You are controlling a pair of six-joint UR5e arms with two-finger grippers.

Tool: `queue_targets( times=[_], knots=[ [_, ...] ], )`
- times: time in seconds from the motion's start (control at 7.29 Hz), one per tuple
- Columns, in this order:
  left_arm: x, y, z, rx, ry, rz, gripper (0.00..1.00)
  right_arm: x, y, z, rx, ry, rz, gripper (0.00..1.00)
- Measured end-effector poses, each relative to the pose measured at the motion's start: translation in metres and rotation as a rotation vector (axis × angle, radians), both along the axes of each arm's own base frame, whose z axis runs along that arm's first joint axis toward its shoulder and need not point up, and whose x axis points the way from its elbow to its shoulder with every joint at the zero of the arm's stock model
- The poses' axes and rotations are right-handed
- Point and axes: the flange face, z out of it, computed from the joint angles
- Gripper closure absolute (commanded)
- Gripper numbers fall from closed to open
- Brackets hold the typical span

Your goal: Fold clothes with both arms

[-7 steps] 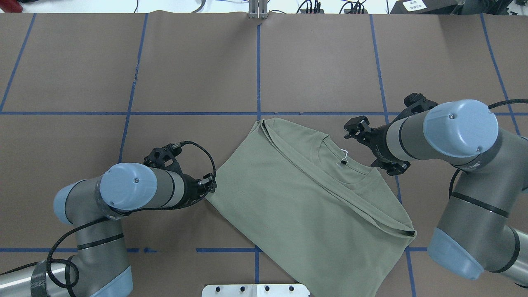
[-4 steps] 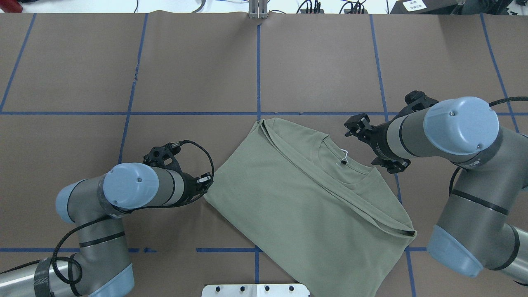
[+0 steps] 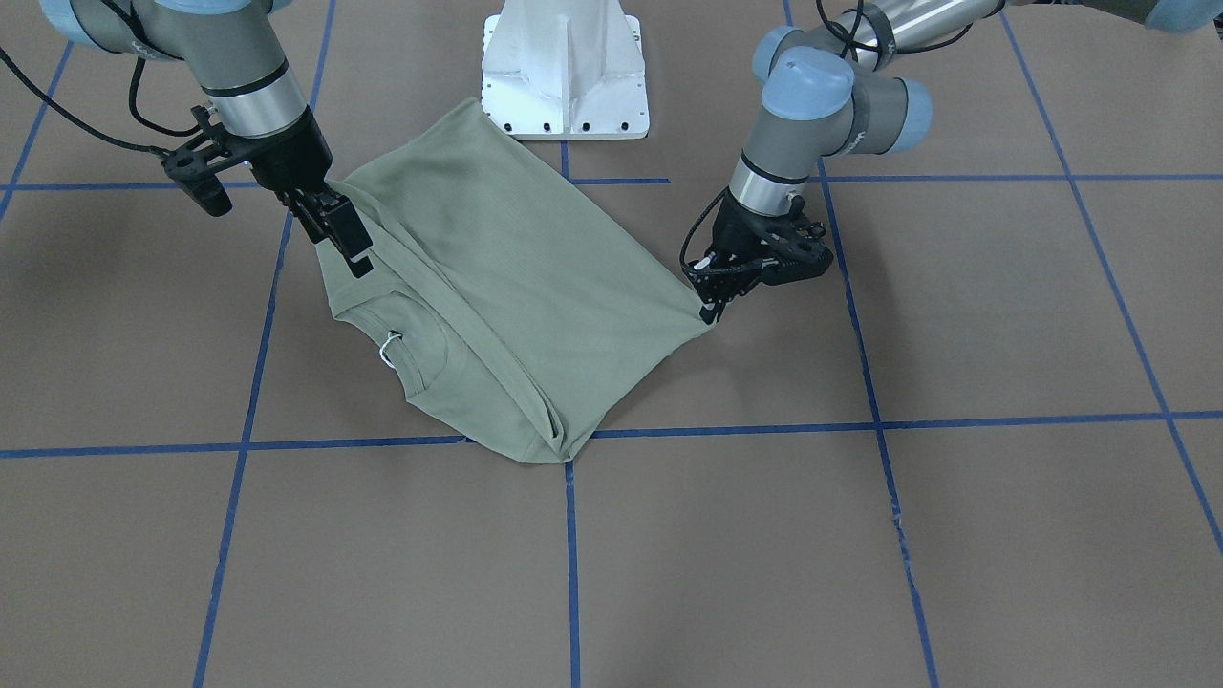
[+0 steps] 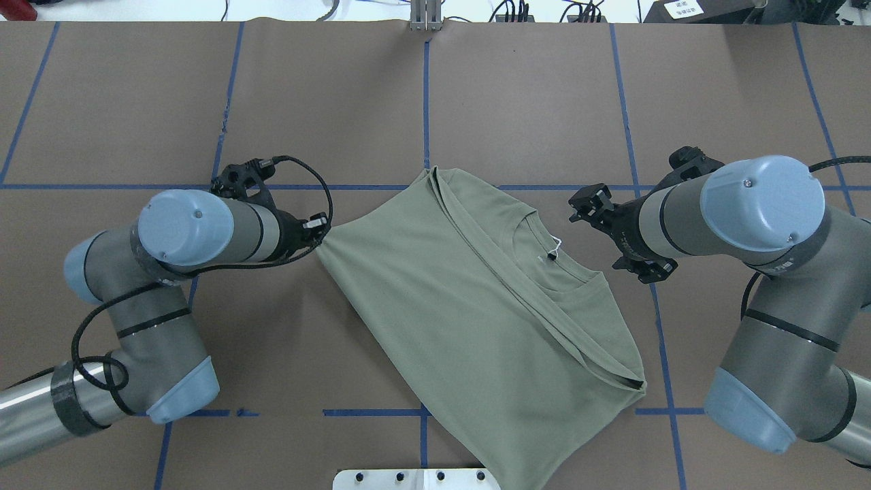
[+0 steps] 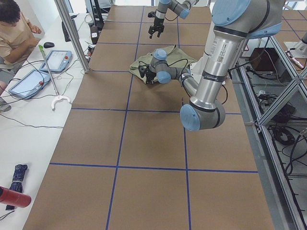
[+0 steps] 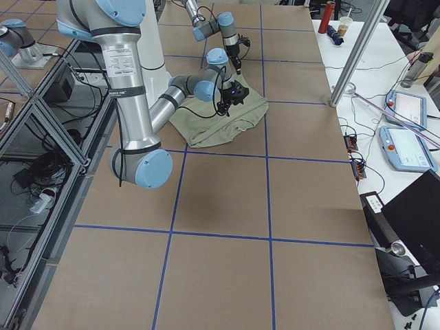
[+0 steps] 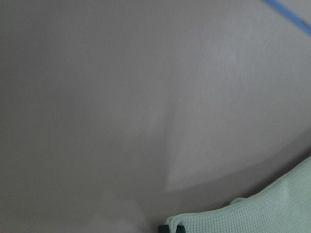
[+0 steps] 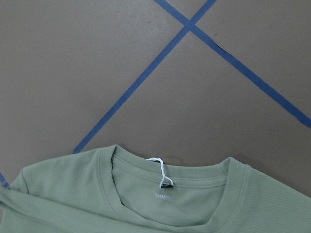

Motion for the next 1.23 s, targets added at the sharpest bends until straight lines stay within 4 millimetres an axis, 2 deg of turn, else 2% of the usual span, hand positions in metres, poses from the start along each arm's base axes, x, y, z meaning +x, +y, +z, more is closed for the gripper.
queue_targets(
  times=[0.14,0.41,0.55,0.69,0.82,1.1,1.23],
  knots=[
    [-0.003,-0.059,-0.009,0.019,-0.019,-0.057,1.0,-0.004,-0.003,-0.002,0.021,-0.03,0.005,0.0],
    [0.008,-0.181,-0.03,0.04,-0.015,-0.162,1.0,-0.012,-0.012,0.001,0.079,-0.088,0.031,0.0],
    [0.014,-0.219,-0.036,0.054,-0.001,-0.189,1.0,-0.013,-0.014,0.0,0.093,-0.101,0.04,0.0],
    [0.016,-0.237,-0.039,0.064,0.009,-0.202,0.55,-0.013,-0.014,0.0,0.098,-0.107,0.044,0.0],
    [0.016,-0.245,-0.041,0.07,0.016,-0.207,0.35,-0.013,-0.014,0.0,0.101,-0.107,0.043,0.0],
    [0.01,-0.242,-0.049,0.086,0.042,-0.199,0.35,-0.025,-0.007,0.0,0.11,-0.091,-0.011,0.0],
    [-0.002,-0.226,-0.051,0.095,0.084,-0.16,0.35,-0.042,-0.002,-0.009,0.136,-0.058,-0.097,0.0]
  ],
)
